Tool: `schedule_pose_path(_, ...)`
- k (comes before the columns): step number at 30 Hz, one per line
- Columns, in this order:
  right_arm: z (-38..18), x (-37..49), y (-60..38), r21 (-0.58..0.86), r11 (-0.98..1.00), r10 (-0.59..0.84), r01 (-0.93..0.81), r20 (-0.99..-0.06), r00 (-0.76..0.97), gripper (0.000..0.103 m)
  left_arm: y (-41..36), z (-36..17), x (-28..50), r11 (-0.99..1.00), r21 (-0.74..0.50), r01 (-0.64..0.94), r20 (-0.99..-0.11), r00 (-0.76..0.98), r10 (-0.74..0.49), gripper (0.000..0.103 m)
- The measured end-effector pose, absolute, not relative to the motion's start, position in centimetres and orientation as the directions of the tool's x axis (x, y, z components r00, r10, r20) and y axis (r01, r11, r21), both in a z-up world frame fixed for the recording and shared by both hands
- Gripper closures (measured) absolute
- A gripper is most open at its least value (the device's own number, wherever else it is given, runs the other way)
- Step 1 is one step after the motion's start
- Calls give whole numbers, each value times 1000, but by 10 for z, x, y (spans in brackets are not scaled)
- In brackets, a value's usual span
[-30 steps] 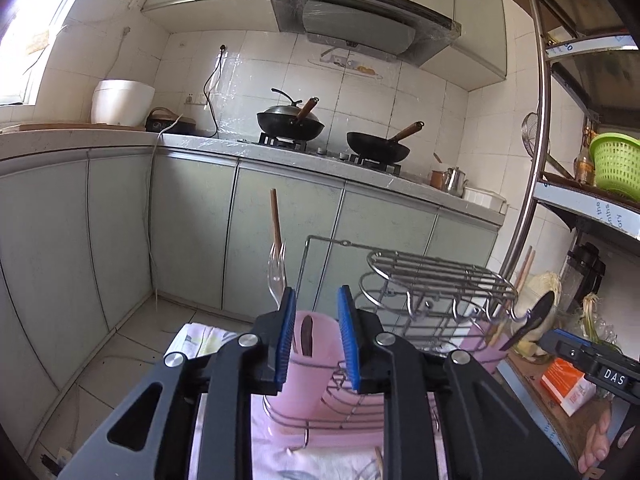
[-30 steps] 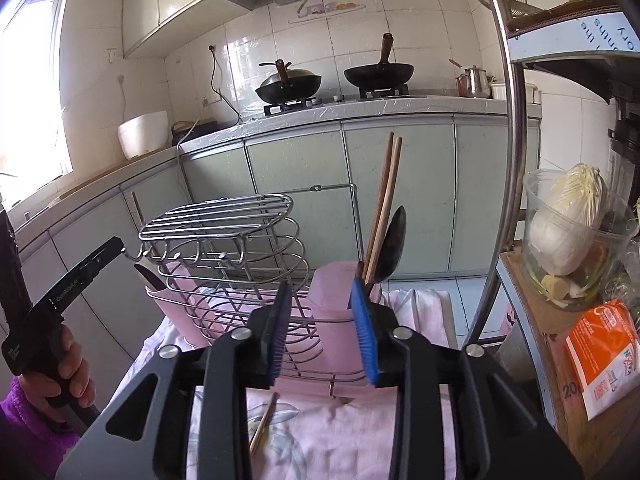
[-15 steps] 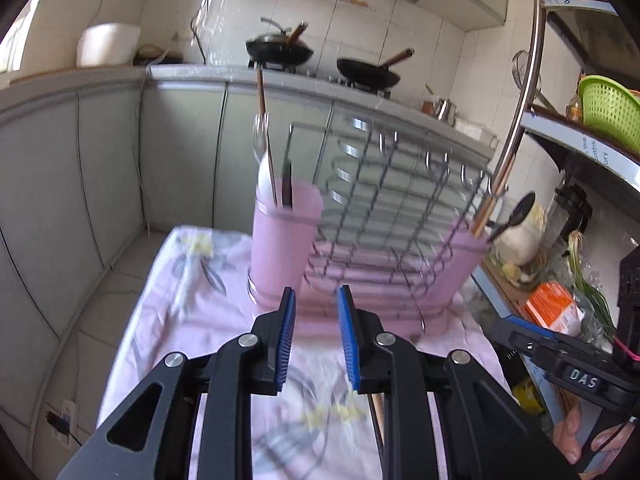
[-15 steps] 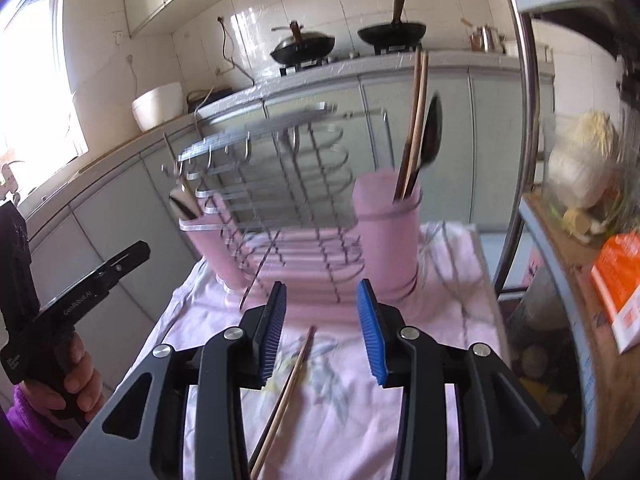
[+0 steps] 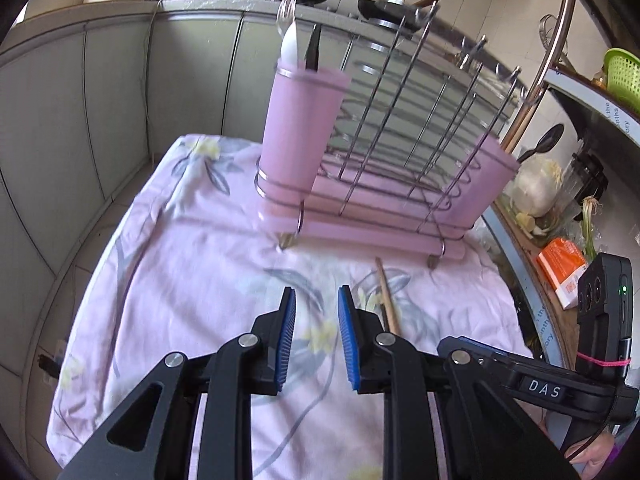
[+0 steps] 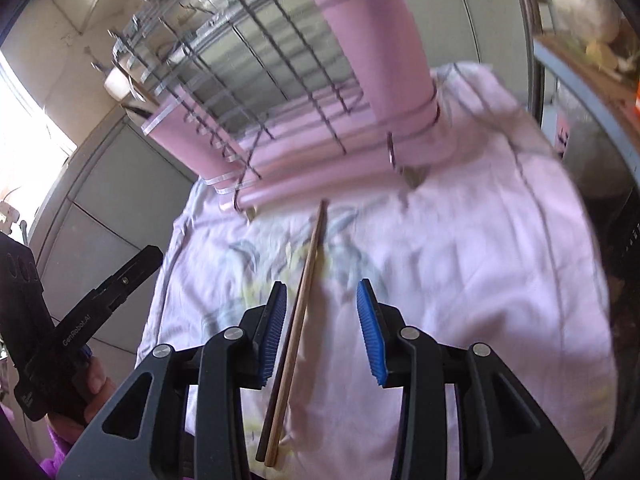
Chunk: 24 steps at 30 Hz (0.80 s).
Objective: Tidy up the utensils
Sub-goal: 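Grasp the dark chopstick with the left tool while the right tool grasps the wooden chopstick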
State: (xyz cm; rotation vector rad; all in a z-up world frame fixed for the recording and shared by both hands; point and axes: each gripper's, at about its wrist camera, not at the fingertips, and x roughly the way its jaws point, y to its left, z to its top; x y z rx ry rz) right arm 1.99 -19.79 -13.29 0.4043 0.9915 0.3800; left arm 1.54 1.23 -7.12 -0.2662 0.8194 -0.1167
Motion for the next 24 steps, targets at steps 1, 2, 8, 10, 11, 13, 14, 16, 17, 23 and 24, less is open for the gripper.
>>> schedule_pose_path(1, -139, 20, -196, 498, 859, 491, -122, -730, 476, 66, 13, -75, 15, 959, -282, -3, -714, 669, -208, 82)
schedule_pose_path(2, -142, 21, -193, 503, 856, 497, -121, -733, 464, 66, 13, -79, 15, 958, -288, -7, -720, 661, -212, 82)
schedule_pose_path(8, -165, 20, -179, 553, 826, 548, -113, -737, 397, 66, 20, -91, 12, 947, -321, -27, -738, 634, -232, 82)
schedule_pose_path(10, -169, 20, -175, 561, 820, 556, -111, -737, 384, 66, 22, -92, 10, 944, -329, -37, -737, 635, -232, 82)
schedule_pose_path(11, -170, 19, -174, 563, 819, 557, -110, -737, 383, 68, 23, -92, 10, 942, -333, -39, -736, 636, -234, 82)
schedule_pose_path(13, -174, 20, -171, 564, 819, 560, -111, -739, 374, 73, 24, -93, 8, 940, -338, -42, -737, 633, -237, 82)
schedule_pose_path(14, -175, 20, -170, 566, 817, 562, -110, -739, 370, 75, 24, -93, 8, 940, -339, -42, -738, 632, -238, 82)
schedule_pose_path(16, -178, 22, -168, 571, 814, 566, -105, -740, 365, 78, 24, -94, 7, 940, -339, -42, -739, 630, -238, 82)
schedule_pose_path(17, -180, 22, -168, 573, 813, 567, -104, -740, 362, 81, 24, -93, 7, 940, -339, -42, -740, 629, -238, 82)
schedule_pose_path(23, -179, 22, -173, 597, 796, 588, -101, -720, 369, 96, 22, -95, 6, 939, -342, -40, -747, 618, -246, 82)
schedule_pose_path(24, -178, 20, -175, 596, 796, 587, -102, -719, 373, 96, 20, -95, 6, 938, -344, -36, -750, 612, -251, 82)
